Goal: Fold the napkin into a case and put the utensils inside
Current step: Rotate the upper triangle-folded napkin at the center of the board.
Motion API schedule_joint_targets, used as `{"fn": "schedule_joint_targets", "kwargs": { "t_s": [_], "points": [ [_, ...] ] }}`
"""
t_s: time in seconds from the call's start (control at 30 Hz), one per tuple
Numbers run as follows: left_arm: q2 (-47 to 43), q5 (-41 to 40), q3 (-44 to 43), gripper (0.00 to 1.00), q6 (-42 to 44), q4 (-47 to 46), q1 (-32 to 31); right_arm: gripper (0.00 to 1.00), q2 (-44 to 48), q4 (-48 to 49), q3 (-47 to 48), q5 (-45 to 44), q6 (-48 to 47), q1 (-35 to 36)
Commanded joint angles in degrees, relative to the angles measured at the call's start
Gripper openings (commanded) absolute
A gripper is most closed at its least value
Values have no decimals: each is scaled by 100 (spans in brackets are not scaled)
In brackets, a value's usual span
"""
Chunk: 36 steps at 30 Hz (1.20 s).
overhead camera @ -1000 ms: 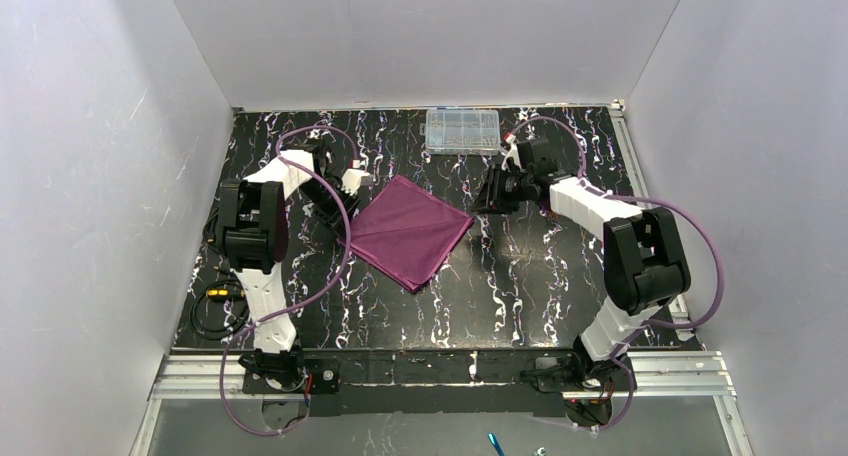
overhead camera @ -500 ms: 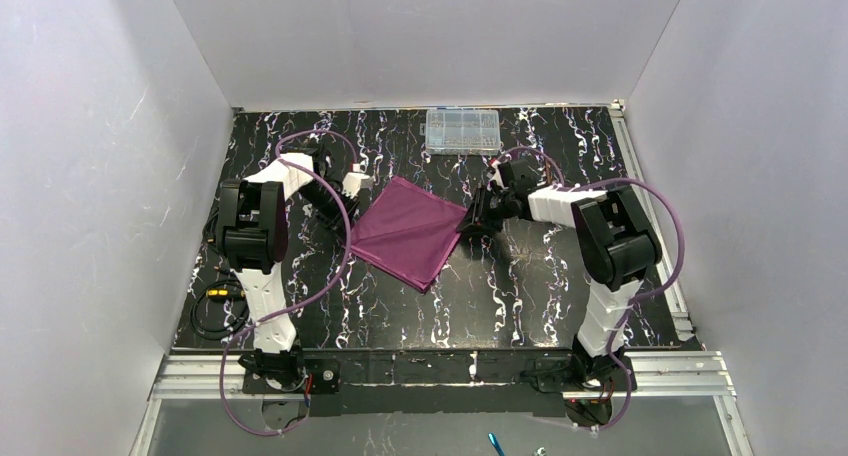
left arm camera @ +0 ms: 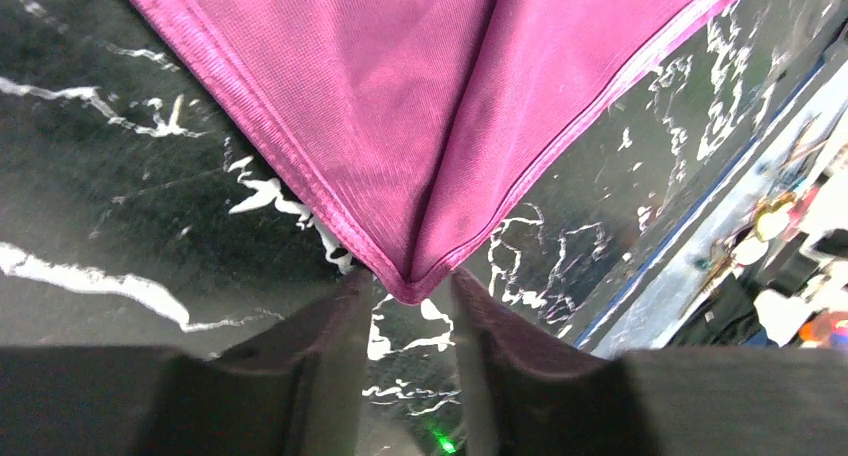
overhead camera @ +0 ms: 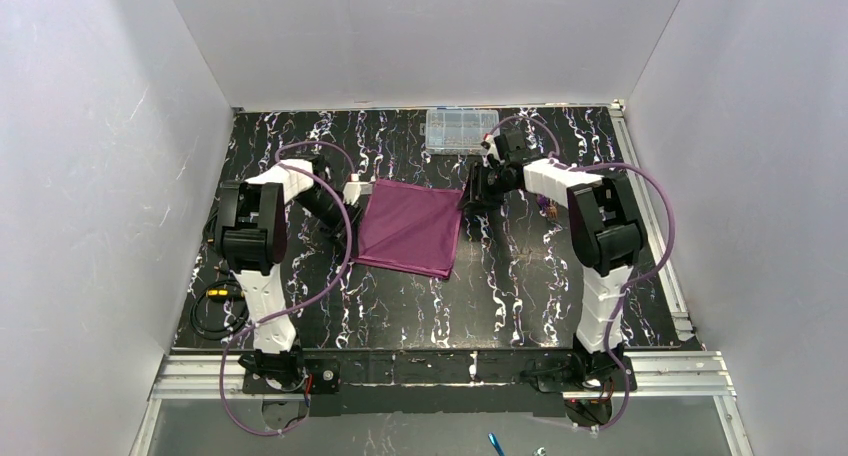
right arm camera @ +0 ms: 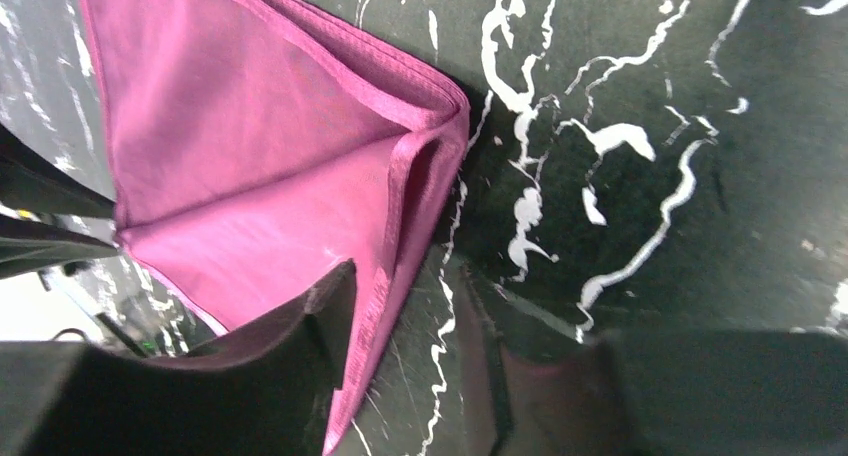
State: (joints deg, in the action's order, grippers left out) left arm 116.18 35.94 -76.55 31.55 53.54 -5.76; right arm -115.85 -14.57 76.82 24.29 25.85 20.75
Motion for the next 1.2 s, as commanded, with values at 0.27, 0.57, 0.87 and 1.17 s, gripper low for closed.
{"fn": "schedule_joint_targets", "kwargs": {
  "t_s": [0.27, 0.57, 0.87, 1.17],
  "points": [
    [-1435, -323, -1731, 82, 10, 873, 563, 99, 2707, -1082, 381, -3728, -2627, 1450],
    [-1820, -90, -1984, 99, -118, 374, 1005, 99, 4140, 313, -1198, -2581, -3166, 1670],
    [-2895, 251, 210, 97, 2633, -89, 738, 99, 3528, -1342, -1262, -3249, -4314, 3329],
    [-4137, 75, 2477, 93, 4655, -1294, -18, 98, 3165, -728, -2202, -2833, -5136, 3874]
  ]
}}
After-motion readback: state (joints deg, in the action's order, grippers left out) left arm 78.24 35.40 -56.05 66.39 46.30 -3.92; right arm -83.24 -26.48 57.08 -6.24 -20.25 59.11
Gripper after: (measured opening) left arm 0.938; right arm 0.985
